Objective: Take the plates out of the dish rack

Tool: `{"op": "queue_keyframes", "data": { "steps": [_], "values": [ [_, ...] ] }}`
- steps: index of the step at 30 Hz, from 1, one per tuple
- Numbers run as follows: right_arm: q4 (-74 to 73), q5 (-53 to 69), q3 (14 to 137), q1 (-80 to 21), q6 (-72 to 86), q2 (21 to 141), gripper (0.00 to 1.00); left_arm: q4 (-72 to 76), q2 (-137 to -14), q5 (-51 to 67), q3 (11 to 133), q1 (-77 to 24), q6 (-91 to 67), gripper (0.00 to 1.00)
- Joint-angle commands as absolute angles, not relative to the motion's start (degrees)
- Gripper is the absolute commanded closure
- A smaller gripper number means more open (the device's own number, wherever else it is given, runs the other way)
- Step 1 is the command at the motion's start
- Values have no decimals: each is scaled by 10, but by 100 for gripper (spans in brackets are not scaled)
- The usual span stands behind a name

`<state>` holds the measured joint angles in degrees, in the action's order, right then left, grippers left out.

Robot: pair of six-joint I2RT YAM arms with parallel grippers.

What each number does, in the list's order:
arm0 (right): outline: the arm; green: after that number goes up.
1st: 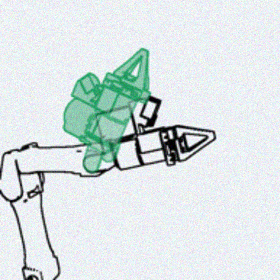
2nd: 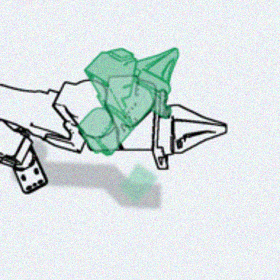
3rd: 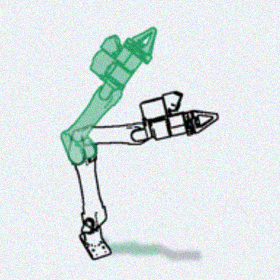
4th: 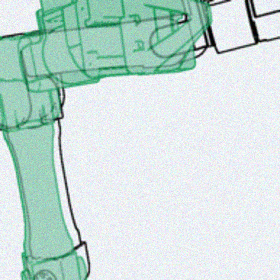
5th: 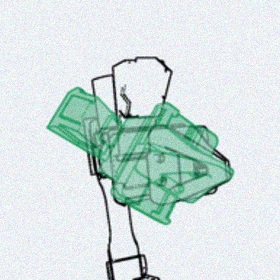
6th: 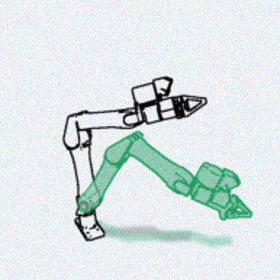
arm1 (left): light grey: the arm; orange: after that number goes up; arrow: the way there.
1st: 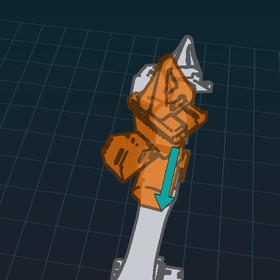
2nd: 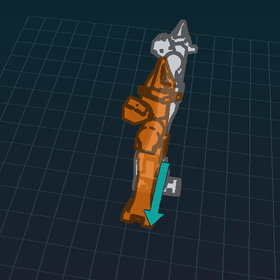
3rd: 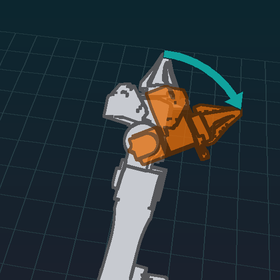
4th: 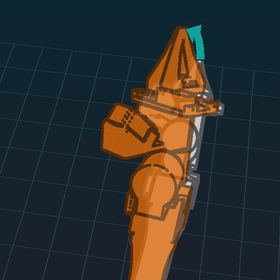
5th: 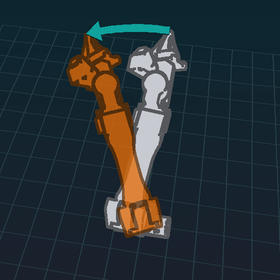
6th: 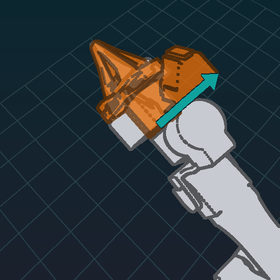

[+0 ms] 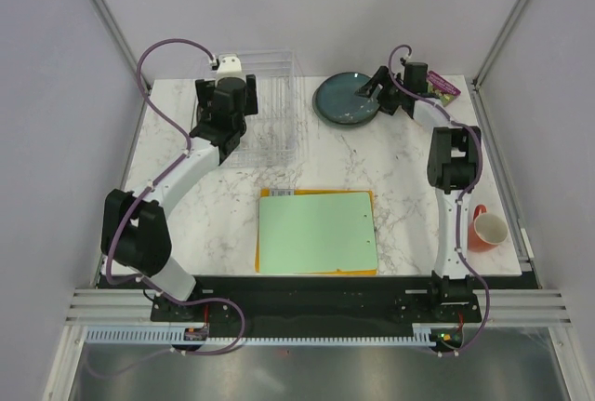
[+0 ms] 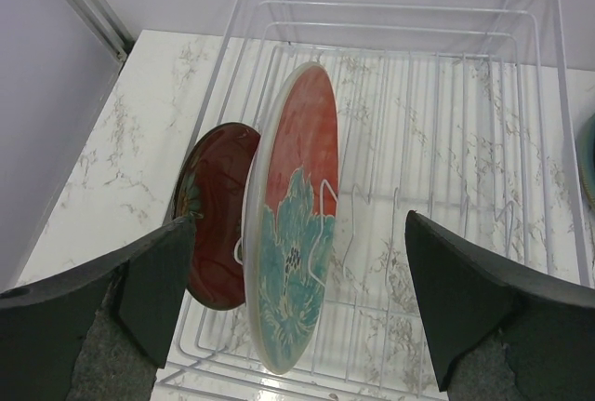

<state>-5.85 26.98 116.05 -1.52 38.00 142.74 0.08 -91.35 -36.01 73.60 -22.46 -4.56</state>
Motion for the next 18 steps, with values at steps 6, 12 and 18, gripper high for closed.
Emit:
{"op": "queue_keyframes", "data": {
  "steps": [6,12,18],
  "values": [
    [-217,98,1176,-29,214,1322,6,-19,-921,-403,740,-216,-38,0],
    [-258,4,1168,-45,173,1281,4,-31,-945,-406,751,-205,-44,0],
    [-245,4,1096,-60,174,1209,4,-21,-997,-427,780,-195,-33,6]
  ]
}}
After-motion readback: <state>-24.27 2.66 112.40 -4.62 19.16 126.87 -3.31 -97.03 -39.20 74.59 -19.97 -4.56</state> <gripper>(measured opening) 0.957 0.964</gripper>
